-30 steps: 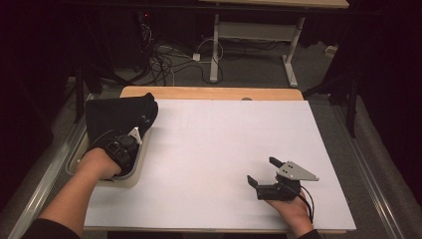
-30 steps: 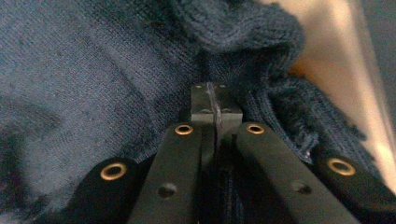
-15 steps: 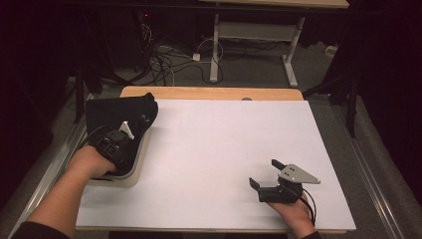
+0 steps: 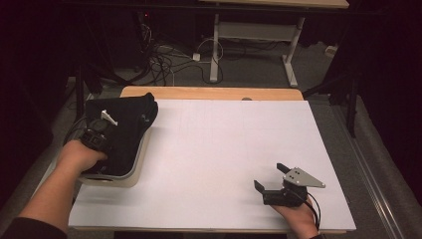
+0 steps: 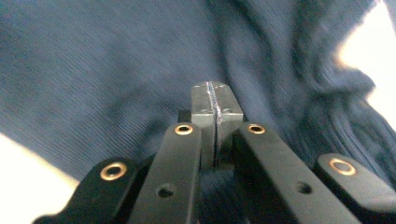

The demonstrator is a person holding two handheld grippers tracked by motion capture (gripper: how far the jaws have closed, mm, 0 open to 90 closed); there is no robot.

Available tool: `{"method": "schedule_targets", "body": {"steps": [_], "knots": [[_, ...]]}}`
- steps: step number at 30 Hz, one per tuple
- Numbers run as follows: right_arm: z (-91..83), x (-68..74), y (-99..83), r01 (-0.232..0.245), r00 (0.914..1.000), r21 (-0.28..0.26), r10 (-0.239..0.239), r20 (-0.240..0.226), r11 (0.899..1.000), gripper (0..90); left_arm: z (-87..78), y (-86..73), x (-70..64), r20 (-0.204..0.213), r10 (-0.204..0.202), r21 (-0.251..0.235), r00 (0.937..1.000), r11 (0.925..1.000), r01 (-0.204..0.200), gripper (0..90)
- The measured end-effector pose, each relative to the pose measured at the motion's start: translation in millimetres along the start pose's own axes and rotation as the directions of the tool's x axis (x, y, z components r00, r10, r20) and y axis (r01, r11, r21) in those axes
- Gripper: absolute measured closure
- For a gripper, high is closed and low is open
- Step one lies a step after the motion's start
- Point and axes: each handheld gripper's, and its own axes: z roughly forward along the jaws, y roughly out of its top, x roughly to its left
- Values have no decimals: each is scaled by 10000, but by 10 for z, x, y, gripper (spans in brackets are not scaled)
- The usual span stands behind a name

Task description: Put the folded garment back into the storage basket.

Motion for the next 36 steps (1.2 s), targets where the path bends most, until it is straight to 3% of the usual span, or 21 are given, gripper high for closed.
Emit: {"method": "schedule_targets", "body": {"steps": [1, 4, 9, 14, 18, 21, 25, 27, 33, 34, 36], "knots": [[-3, -4, -7, -41, 10000, 21, 41, 26, 10000, 0, 0, 0, 0, 0, 0, 0, 10000, 10000, 0, 866], [-14, -4, -18, -139, 9998, 32, 139, 111, 9999, 0, 54, 24, 135, -80, -185, -797, 9998, 9967, 178, 866], [-53, 7, -4, -264, 9992, -88, 266, 285, 9996, 0, 80, 57, 303, 68, -426, -1502, 9991, 9877, 431, 865], [-71, 41, 18, -284, 9983, -178, 292, 497, 9994, 0, 83, 52, 403, 174, -696, -2499, 9974, 9656, 717, 865], [-46, 66, 15, -127, 9985, -89, 132, 527, 9999, 0, 142, 20, 424, 137, -881, -2964, 9960, 9510, 882, 868], [-42, 72, 14, -56, 9987, -86, 60, 514, 9999, 0, 195, 6, 442, 101, -1125, -3091, 9936, 9446, 1101, 869], [-56, 74, 13, -67, 9991, -171, 74, 415, 9998, 0, 222, 33, 464, -46, -1207, -3076, 9927, 9447, 1134, 869], [-63, 76, 14, -61, 9993, -197, 68, 379, 9998, 0, 199, 63, 478, -169, -1304, -3304, 9913, 9365, 1176, 869], [-80, 86, 24, -65, 9996, -276, 73, 285, 9996, 0, 153, 207, 547, -436, -1578, -3637, 9865, 9222, 1314, 869], [-84, 89, 28, -75, 9996, -296, 84, 287, 9995, 0, 154, 233, 561, -490, -1671, -3625, 9847, 9216, 1384, 869], [-95, 96, 38, -73, 9996, -347, 82, 254, 9994, 0, 179, 288, 581, -736, -1763, -3372, 9816, 9307, 1419, 870]]}}
